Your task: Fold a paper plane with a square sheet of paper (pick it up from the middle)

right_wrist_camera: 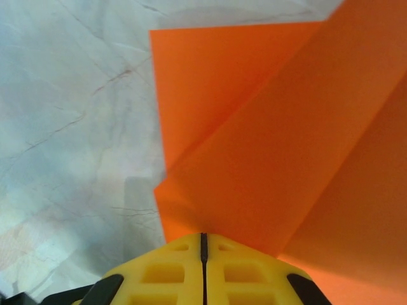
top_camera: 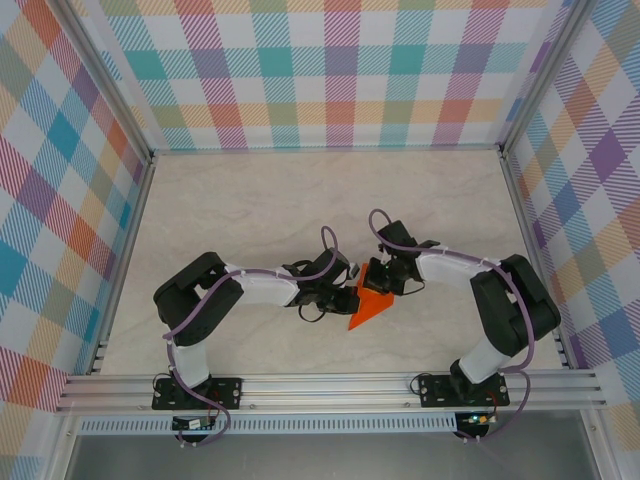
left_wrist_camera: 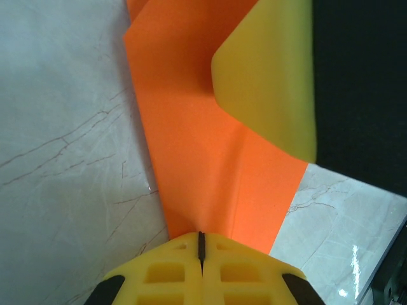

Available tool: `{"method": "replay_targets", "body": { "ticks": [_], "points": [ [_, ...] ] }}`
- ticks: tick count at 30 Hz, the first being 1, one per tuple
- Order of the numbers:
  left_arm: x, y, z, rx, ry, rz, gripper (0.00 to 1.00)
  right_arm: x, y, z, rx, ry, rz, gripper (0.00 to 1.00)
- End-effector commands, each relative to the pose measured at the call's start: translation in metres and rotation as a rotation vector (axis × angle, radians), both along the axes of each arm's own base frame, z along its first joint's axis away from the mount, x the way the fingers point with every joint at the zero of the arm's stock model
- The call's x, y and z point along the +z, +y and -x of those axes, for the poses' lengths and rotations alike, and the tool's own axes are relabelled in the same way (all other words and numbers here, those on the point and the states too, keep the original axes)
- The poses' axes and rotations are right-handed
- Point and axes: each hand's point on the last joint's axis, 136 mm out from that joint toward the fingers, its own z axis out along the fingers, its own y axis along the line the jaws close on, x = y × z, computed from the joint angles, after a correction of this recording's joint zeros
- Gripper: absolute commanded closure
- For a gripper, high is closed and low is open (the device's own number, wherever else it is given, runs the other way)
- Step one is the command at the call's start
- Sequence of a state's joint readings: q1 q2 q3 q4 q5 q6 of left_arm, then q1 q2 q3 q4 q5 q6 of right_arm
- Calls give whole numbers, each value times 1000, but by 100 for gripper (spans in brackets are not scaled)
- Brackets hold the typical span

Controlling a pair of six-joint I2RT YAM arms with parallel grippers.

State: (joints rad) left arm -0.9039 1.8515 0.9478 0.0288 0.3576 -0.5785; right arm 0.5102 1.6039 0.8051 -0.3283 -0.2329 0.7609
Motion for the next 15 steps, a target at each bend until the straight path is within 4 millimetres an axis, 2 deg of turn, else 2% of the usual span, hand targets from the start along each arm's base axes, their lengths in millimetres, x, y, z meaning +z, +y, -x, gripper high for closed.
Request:
{"method": "replay_targets", "body": {
  "ticks": [1,11,15],
  "points": [
    [-41,35,18,2,97,-170,100,-13,-9,3,-2,6,41,94],
    [-34,33,16,3,84,-157,100,-21,-21,7,-28,20,97,94],
    [-17,24,11,8,63,-108,98,-26,-24,12,-35,31,101,94]
  ]
}}
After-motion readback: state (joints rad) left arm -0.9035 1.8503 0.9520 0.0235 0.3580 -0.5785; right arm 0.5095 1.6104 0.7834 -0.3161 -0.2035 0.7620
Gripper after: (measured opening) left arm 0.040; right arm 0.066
